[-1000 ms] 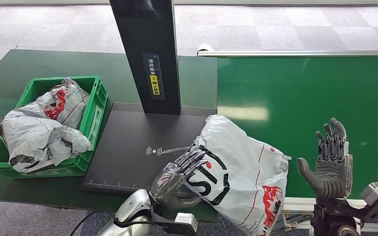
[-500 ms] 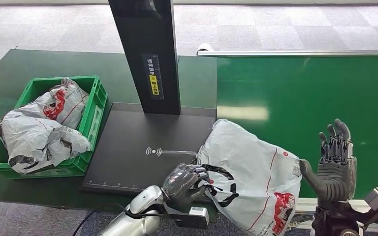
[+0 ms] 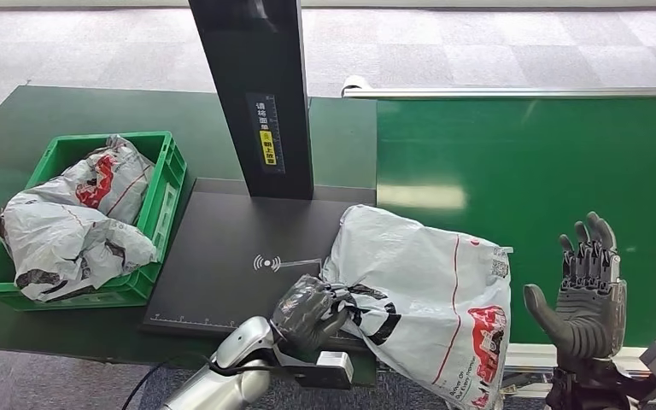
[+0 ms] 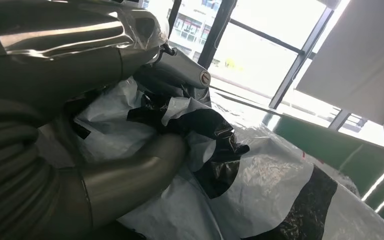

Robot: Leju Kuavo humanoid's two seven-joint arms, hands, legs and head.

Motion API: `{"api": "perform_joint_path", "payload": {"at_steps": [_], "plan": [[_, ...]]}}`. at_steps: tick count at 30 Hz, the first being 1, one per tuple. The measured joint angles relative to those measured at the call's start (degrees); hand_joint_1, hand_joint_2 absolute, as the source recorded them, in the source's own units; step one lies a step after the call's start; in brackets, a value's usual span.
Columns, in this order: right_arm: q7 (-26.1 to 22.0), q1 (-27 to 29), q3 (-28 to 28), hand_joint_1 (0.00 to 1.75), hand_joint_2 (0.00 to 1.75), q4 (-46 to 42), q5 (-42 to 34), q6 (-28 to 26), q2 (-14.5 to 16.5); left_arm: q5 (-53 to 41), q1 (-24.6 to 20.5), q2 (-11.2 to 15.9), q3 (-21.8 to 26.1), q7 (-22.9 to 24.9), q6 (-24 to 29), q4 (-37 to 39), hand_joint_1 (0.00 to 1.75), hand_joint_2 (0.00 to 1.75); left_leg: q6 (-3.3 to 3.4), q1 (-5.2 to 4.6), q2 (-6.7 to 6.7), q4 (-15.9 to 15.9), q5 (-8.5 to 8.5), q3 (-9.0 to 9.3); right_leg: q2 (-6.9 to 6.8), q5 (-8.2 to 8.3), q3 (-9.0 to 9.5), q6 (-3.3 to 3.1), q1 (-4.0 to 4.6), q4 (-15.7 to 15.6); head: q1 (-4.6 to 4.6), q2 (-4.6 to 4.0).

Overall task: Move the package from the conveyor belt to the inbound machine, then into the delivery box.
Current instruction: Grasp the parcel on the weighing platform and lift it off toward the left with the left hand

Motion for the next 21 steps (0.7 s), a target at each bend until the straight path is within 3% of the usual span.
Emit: {"api": "perform_joint_path", "payload": {"at_steps": [6, 9, 16, 21], "plan": [[-0.03, 0.31, -0.27, 0.00, 1.75, -0.42, 0.01, -0.24, 0.17, 0.18, 0.67, 1.04, 0.46, 0.29, 0.81, -3.58, 1.75, 1.75, 0.00, 0.00, 0.00, 0.00, 0.00, -0.01, 0.00, 0.00, 0.00, 0.00, 0.00, 0.00, 0.02, 0.00], [-0.13, 0.99, -0.89, 0.00, 1.75, -0.98, -0.02, -0.60, 0.34, 0.11, 1.90, 3.18, 3.15, 1.37, 2.49, -11.38, 1.75, 1.75, 0.00, 0.01, 0.03, -0.01, 0.00, -0.02, 0.01, 0.00, 0.00, 0.00, 0.01, 0.01, 0.02, 0.00], [-0.47, 2.12, -2.46, 0.00, 1.75, -1.94, -0.21, -0.63, 0.78, -0.31, 5.48, 10.68, 17.23, 1.97, 1.73, -34.52, 1.75, 1.75, -0.02, 0.06, 0.08, -0.03, 0.01, -0.03, 0.05, -0.02, -0.04, -0.03, 0.11, 0.01, 0.00, 0.00], [-1.16, 2.01, -2.83, 0.00, 1.75, -1.93, -0.96, -1.20, 0.70, 1.03, 5.94, 14.31, 27.90, 1.60, 1.33, -43.48, 1.75, 1.75, -0.02, 0.06, 0.08, -0.03, 0.02, -0.02, 0.05, -0.02, -0.02, -0.03, 0.10, 0.02, 0.00, 0.00]]}}
